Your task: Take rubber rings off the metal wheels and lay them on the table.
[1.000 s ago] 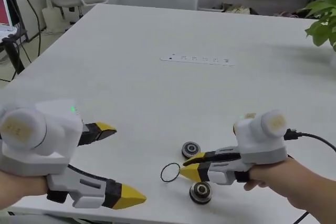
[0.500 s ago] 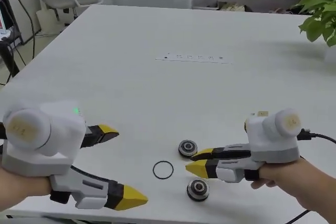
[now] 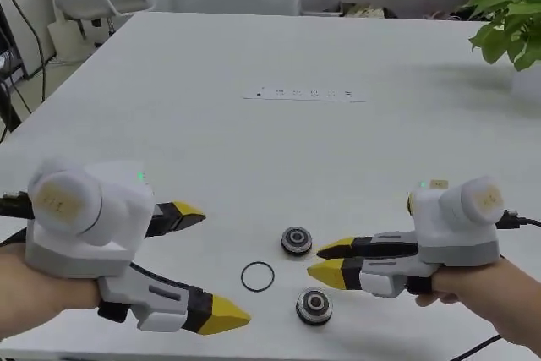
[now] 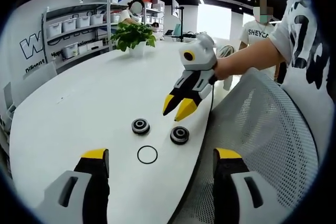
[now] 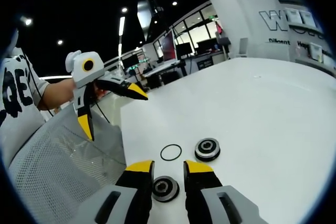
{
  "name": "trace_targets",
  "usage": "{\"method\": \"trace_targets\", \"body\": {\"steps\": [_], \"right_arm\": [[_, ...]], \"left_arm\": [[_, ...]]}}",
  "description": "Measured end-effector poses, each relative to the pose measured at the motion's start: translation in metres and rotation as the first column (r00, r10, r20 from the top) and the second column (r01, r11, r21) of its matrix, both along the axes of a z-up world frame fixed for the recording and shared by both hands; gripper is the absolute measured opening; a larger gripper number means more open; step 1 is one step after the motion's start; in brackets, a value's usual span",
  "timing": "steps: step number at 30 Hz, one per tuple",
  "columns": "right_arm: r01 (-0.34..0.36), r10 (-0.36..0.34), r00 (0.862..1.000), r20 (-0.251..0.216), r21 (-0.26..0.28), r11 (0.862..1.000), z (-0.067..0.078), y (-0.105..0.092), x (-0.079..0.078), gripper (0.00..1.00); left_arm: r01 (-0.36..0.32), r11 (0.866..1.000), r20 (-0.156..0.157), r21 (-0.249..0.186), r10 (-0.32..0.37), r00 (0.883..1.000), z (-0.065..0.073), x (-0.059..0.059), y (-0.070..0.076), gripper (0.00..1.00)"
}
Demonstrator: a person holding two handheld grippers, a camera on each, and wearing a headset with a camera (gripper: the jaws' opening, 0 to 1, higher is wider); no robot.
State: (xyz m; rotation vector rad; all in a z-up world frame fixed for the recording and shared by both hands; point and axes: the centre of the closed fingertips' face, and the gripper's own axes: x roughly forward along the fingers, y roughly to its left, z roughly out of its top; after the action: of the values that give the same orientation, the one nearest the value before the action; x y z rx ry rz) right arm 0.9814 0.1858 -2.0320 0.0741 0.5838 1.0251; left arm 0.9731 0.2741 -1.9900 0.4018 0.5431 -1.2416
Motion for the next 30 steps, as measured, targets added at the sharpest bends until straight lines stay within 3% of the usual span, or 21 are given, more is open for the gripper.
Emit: {"method": "trace_targets", "body": {"steps": [17, 30], "right_arm": [[0.039, -0.039, 0.999, -0.006, -0.004, 0.999, -0.011, -0.022, -0.014, 0.24], [0.027, -0.028, 1.000, -0.012, -0.026, 0.999, -0.026, -0.026, -0.027, 0.25]], "left_arm": [[0.074, 0.997, -0.019, 0.015, -0.074, 0.997, -0.009, -0.001, -0.025, 0.70], [0.118, 0.992, -0.044, 0.037, -0.116, 0.992, -0.023, -0.003, -0.038, 0.63]]}}
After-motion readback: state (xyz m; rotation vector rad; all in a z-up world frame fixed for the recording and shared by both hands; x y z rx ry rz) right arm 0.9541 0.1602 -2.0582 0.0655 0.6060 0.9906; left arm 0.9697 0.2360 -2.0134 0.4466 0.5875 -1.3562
